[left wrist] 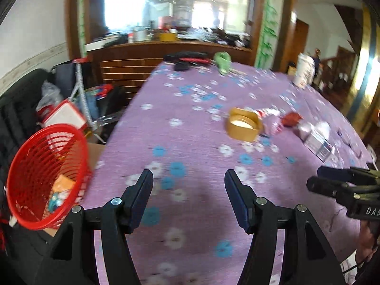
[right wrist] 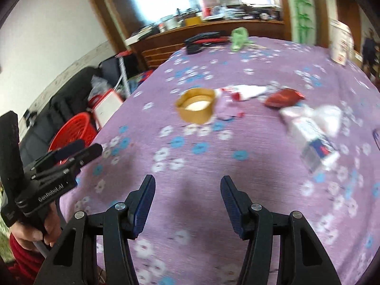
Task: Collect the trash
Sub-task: 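Move both open grippers back over the trash on the table, then grasp the yellow tape roll with the left gripper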
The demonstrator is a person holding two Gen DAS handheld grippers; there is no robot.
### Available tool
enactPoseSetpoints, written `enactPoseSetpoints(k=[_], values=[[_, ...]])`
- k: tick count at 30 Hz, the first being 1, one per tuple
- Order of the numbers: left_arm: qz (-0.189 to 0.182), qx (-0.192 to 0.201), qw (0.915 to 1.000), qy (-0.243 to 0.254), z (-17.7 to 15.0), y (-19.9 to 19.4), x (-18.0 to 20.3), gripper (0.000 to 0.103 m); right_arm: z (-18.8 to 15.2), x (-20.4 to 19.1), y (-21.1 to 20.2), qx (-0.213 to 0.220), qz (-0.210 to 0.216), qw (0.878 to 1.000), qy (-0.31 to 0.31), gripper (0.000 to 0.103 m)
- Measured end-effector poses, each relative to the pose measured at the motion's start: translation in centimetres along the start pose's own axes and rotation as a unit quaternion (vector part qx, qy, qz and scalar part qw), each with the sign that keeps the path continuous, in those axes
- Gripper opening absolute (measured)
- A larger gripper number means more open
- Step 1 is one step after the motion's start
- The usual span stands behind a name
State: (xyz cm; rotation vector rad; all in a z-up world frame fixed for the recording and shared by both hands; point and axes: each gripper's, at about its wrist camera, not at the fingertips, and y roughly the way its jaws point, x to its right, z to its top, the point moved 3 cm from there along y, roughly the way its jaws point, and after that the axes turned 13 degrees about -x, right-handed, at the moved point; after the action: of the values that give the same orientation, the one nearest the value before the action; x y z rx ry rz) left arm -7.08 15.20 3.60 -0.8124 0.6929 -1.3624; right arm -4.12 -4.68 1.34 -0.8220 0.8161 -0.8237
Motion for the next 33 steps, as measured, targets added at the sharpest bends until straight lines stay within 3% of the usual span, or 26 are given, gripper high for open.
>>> enactPoseSetpoints(k=[7,13,21,23,24,28,33], values=[[-0.007,-0.037,0.9992,0.015,3.4,2.4,3.7,0.061,-0.5,3.0,-1.9,0.023,0.012,0.999,0.028,0.061],[-0.026,-0.072,0.9969,-0.016,8.1,6.2,4.4,0.061,-1.0,5.2,-3.1,0.038,0.018,0.998,0.051,0.062],[-0.022,-0.118,0.9926,-0.016,11.3,12.3,6.1,0.044,-1.1,7.3,-3.5,0.043,0.024,0.996,0.077,0.062],[-0.024,-0.126,0.9917,-0.010,11.5,13.2,6.6,0.028,-1.0,7.6,-3.5,0.044,0.025,0.995,0.082,0.062],[-0.025,-0.130,0.9912,-0.008,11.5,13.6,6.8,0.026,-0.9,7.7,-3.5,0.043,0.025,0.995,0.084,0.062],[-0.014,-0.120,0.9926,-0.003,11.2,13.8,6.9,0.011,-0.2,7.7,-3.4,0.040,0.026,0.995,0.085,0.062],[-0.020,-0.093,0.9955,-0.005,9.9,12.0,5.9,0.008,1.8,7.0,-3.0,0.043,0.020,0.995,0.082,0.064]])
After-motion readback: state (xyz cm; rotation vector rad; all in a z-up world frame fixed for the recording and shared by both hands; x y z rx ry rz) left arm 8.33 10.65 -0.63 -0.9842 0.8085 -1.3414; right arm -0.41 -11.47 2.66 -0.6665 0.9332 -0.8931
